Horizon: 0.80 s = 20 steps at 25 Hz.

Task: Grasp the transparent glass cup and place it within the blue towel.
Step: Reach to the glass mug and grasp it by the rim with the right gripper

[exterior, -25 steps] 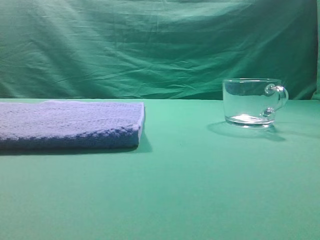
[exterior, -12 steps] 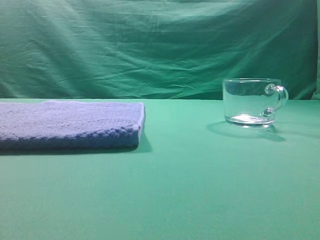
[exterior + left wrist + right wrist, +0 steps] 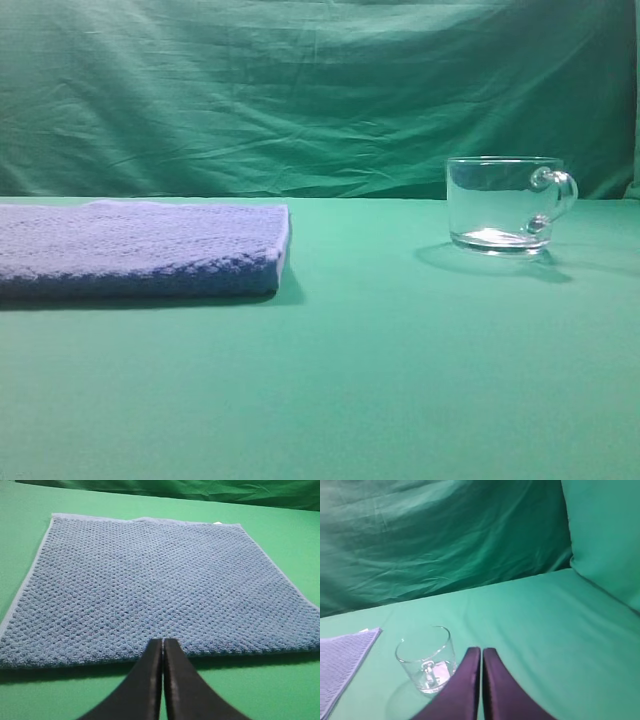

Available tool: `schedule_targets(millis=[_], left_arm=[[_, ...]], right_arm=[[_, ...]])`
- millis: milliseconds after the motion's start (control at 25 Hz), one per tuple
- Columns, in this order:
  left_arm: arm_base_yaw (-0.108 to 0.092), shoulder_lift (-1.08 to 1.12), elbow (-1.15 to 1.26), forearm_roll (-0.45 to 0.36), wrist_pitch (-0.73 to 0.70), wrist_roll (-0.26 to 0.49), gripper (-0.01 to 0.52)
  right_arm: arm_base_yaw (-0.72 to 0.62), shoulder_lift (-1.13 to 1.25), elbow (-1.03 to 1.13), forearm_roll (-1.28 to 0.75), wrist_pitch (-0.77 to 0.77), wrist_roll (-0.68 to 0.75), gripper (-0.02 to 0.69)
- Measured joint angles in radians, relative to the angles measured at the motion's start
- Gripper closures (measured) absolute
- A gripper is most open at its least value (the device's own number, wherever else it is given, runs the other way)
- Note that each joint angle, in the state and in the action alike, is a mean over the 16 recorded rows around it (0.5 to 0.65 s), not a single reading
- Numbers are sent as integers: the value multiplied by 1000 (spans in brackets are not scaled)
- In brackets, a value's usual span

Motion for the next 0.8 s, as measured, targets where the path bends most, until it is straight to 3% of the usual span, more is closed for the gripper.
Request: schedule_targets(millis=[640,800], left_arm=[[0,0,0,0,0,0,514],[0,0,0,0,0,0,514]], right_arm=[[65,726,-400,-3,231,-159,660],[122,878,-483,-26,246,-177,599]])
